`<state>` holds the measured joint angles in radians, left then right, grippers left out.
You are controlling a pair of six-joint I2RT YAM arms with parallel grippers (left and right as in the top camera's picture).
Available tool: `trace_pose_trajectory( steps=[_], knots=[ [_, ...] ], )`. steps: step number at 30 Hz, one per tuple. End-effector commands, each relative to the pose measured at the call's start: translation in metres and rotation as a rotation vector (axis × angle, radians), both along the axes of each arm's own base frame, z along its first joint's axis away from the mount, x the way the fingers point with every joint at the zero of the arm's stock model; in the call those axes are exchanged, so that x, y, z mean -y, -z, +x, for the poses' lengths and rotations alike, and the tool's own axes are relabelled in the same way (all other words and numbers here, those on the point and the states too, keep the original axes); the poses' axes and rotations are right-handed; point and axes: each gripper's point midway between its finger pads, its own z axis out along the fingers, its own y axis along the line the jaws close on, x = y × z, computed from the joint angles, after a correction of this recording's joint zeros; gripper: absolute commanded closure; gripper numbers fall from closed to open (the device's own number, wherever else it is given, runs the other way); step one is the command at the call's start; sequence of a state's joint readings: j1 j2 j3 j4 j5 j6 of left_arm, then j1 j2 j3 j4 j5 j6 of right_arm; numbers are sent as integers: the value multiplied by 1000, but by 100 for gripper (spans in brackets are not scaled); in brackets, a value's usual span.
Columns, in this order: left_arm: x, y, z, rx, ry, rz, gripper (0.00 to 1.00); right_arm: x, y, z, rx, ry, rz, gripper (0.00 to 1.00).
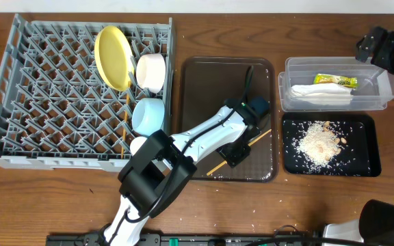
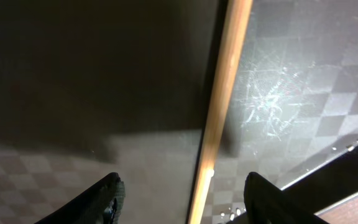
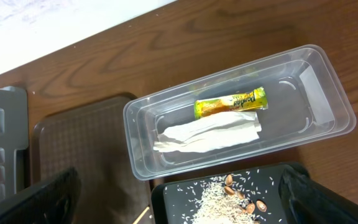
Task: Sort waste into correct bins and load items into the dishwasher
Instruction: 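Close the left gripper on the wooden chopstick on the brown tray, then lift the chopstick and carry it left into the rack beside the bowls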
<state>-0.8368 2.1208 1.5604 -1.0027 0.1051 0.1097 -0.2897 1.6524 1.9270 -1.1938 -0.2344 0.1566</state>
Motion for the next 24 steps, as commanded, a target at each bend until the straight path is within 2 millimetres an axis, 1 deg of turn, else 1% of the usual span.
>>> trace_pose_trajectory(
  steps=[1,7,9,14,18,19,20,21,22,23,24],
  knots=[
    [-7,8,-2,-5,14,29,36,4,-1,-1,0,18,8,1],
    [-8,9,-2,-4,14,33,35,4,-1,0,1,18,8,1],
    [-8,11,-1,0,9,42,34,4,-1,0,1,18,8,1],
    [-17,24,-1,0,-1,98,34,4,-1,0,0,18,8,1],
    [-17,25,-1,0,-3,101,34,4,-1,0,0,18,8,1],
    [-17,25,0,2,-4,102,37,4,-1,0,0,18,8,1],
    [-17,25,0,2,-4,102,50,4,-1,0,0,18,8,1],
    [-17,25,0,2,-4,102,66,4,-1,0,0,18,8,1],
    [-17,25,0,2,-7,102,77,4,-1,0,0,18,8,1],
    [-17,25,0,2,-8,102,87,4,-1,0,0,18,8,1],
    [-17,25,0,2,-7,102,92,4,-1,0,0,18,8,1]
  ],
)
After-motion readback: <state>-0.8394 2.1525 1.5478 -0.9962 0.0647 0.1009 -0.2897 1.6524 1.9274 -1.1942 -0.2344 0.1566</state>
